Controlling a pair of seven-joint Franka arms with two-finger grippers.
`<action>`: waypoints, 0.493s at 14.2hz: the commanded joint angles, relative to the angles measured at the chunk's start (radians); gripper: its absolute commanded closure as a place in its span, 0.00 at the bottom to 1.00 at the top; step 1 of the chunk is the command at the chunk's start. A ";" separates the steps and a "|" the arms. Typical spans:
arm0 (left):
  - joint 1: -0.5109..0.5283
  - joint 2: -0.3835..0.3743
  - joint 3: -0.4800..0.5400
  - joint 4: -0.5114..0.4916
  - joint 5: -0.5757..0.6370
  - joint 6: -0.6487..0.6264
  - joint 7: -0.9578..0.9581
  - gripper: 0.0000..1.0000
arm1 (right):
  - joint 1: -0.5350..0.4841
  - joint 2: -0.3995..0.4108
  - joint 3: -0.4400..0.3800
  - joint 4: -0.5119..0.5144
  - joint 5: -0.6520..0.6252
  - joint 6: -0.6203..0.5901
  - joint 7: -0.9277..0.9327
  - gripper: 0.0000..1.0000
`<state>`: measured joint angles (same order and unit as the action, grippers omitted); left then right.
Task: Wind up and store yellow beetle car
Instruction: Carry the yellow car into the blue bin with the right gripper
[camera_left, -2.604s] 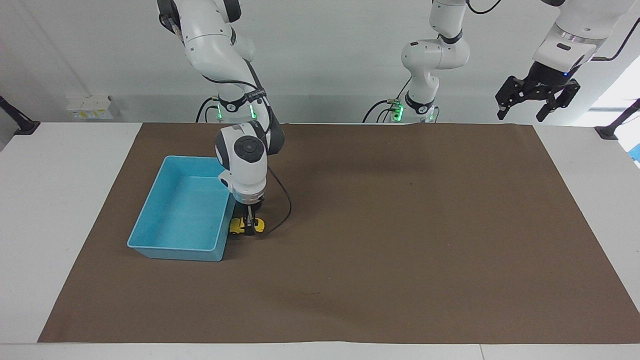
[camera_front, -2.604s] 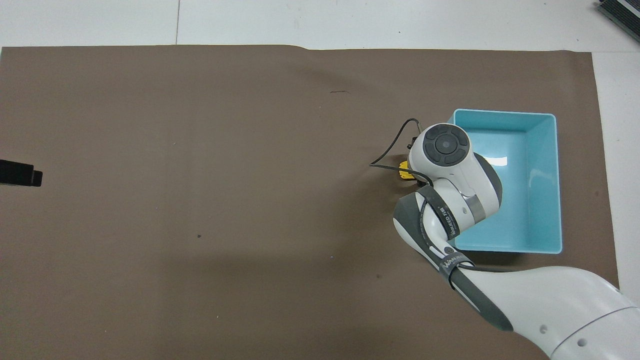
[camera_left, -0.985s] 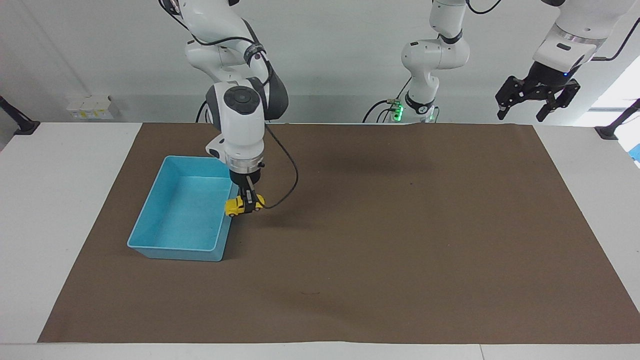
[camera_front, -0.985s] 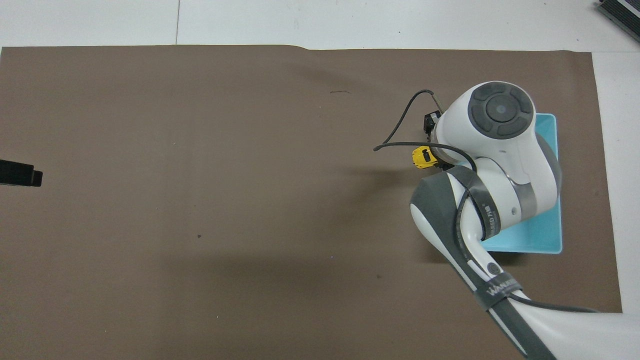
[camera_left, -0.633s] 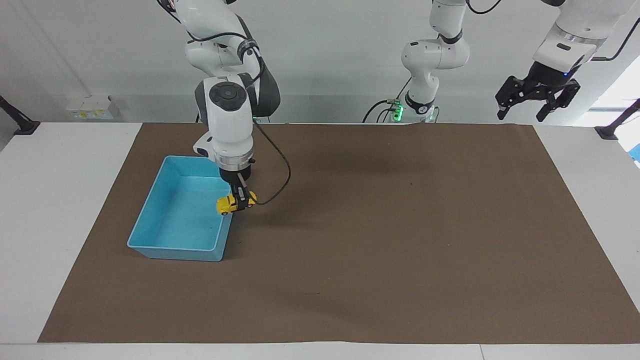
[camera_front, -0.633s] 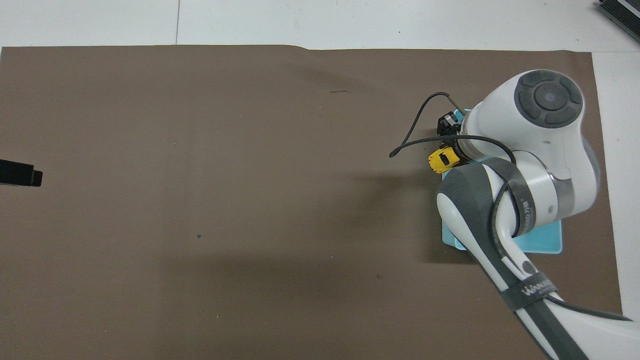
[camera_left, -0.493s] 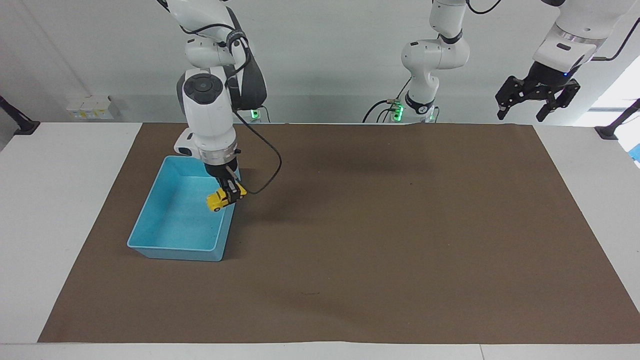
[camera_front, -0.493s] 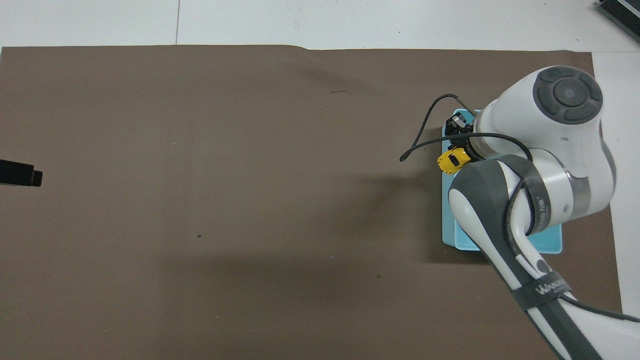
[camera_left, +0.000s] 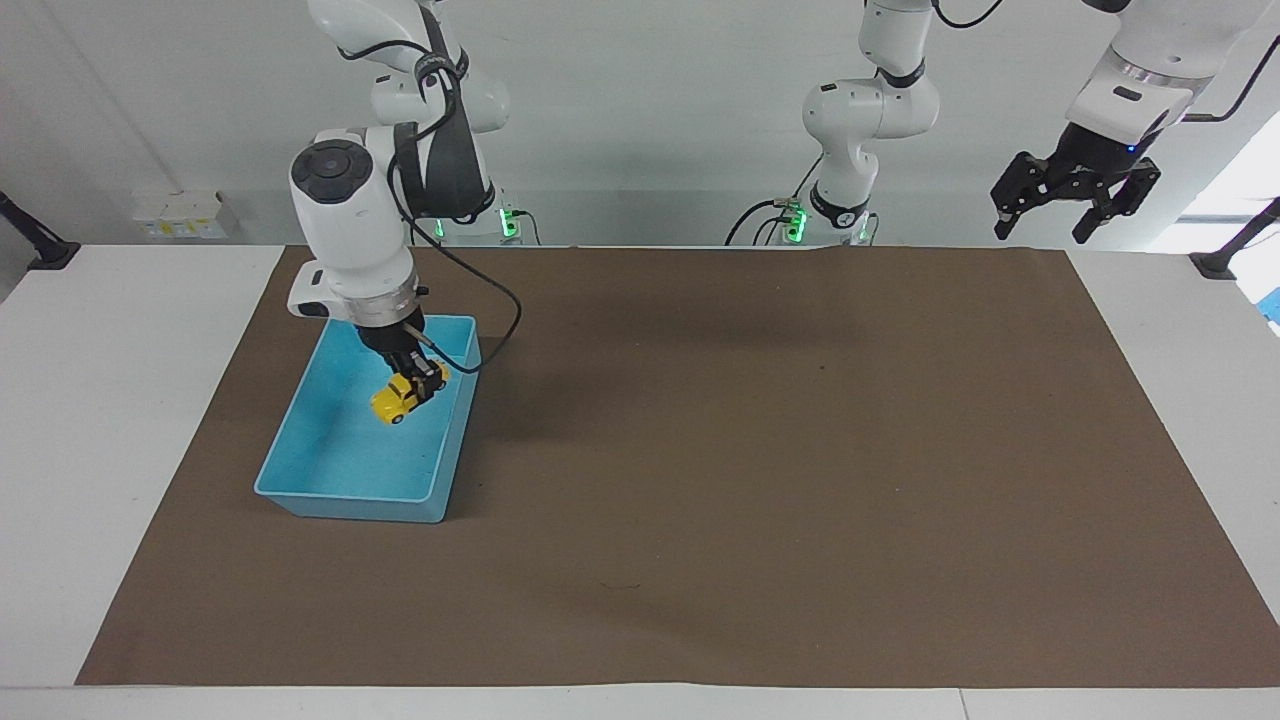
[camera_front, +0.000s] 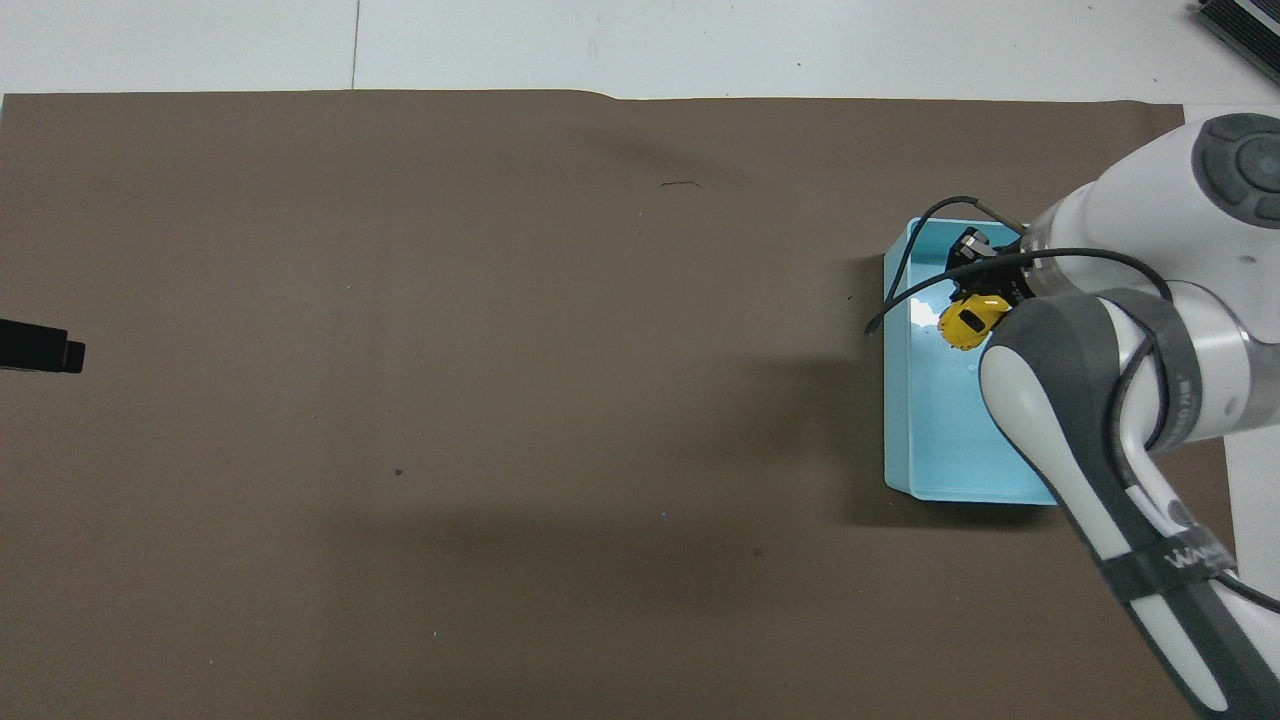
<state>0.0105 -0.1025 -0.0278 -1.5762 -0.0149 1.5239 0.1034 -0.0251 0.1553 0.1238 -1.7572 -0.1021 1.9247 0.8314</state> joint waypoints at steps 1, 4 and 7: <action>0.008 -0.005 -0.004 0.008 0.001 -0.019 -0.004 0.00 | -0.061 -0.025 0.014 -0.025 0.025 -0.006 -0.159 1.00; 0.008 -0.005 -0.004 0.008 0.001 -0.019 -0.004 0.00 | -0.117 -0.025 0.013 -0.027 0.056 -0.004 -0.320 1.00; 0.008 -0.005 -0.004 0.008 0.001 -0.019 -0.004 0.00 | -0.171 -0.025 0.013 -0.027 0.059 -0.001 -0.480 1.00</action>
<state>0.0105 -0.1025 -0.0278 -1.5762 -0.0149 1.5239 0.1034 -0.1515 0.1540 0.1233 -1.7626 -0.0737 1.9240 0.4574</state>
